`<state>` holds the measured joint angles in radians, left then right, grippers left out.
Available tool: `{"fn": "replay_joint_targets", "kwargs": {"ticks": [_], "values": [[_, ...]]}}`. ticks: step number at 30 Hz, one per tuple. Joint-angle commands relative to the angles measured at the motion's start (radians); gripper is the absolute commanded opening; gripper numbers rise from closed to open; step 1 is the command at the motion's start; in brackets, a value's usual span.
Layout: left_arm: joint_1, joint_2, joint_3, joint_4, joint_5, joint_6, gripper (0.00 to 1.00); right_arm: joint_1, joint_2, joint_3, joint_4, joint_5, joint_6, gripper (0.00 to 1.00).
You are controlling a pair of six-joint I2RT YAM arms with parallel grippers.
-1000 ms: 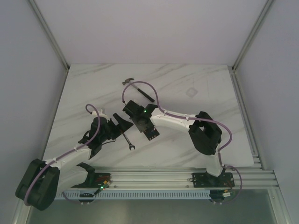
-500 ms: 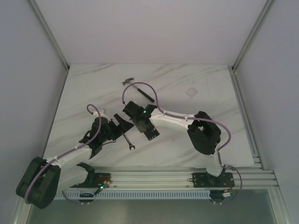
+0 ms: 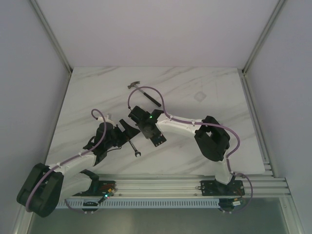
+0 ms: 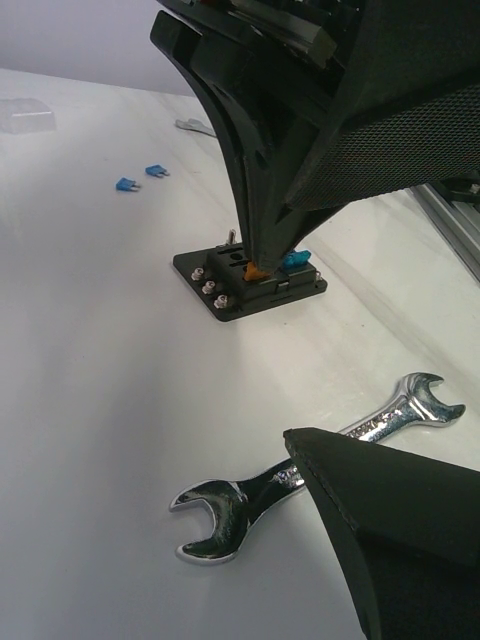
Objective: Snap on the fuse box
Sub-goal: Install the fuse at the fuse box base.
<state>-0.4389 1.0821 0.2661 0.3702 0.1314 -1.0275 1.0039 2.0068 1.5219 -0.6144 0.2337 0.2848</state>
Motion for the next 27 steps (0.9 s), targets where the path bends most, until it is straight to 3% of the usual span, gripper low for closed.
{"fn": "replay_joint_targets", "kwargs": {"ticks": [1, 15, 27], "values": [[-0.006, 0.004, 0.004, 0.015, 0.009, -0.005, 0.98, -0.017, 0.007, -0.036, 0.017, -0.029, 0.014, 0.09], [-0.015, 0.023, 0.017, 0.016, 0.010, -0.005, 0.98, -0.093, -0.060, -0.169, 0.127, -0.179, 0.042, 0.03], [-0.032, 0.036, 0.027, 0.016, 0.003, -0.009, 0.99, -0.131, -0.068, -0.235, 0.171, -0.211, 0.042, 0.00]]}}
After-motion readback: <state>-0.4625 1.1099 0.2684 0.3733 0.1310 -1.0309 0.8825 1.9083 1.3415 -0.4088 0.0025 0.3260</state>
